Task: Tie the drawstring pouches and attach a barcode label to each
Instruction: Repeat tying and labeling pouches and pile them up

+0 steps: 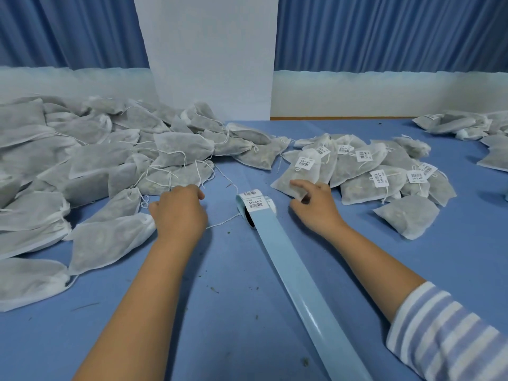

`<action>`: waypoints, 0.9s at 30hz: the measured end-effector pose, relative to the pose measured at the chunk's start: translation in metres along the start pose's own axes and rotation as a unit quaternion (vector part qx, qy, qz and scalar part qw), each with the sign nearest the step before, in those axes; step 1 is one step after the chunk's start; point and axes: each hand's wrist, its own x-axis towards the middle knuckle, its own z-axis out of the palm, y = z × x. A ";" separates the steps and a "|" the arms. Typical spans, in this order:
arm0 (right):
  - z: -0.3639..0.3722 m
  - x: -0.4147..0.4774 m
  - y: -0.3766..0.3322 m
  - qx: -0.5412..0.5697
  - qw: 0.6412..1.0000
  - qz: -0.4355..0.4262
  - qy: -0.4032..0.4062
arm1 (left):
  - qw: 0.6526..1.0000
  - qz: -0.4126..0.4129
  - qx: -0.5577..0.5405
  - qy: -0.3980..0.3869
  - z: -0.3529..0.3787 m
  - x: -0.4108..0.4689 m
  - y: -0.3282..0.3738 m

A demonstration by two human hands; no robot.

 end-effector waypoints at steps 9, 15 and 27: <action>0.003 -0.010 -0.001 -0.059 0.997 -0.040 0.027 | 0.979 0.049 0.107 -0.164 -0.008 -0.002 0.001; 0.003 -0.015 -0.013 -0.055 0.995 -0.076 0.019 | 0.973 0.083 0.140 -0.163 -0.005 -0.003 0.001; -0.008 -0.046 -0.060 0.212 0.967 -0.110 -0.091 | 0.913 0.204 -0.258 -0.241 -0.023 -0.015 0.010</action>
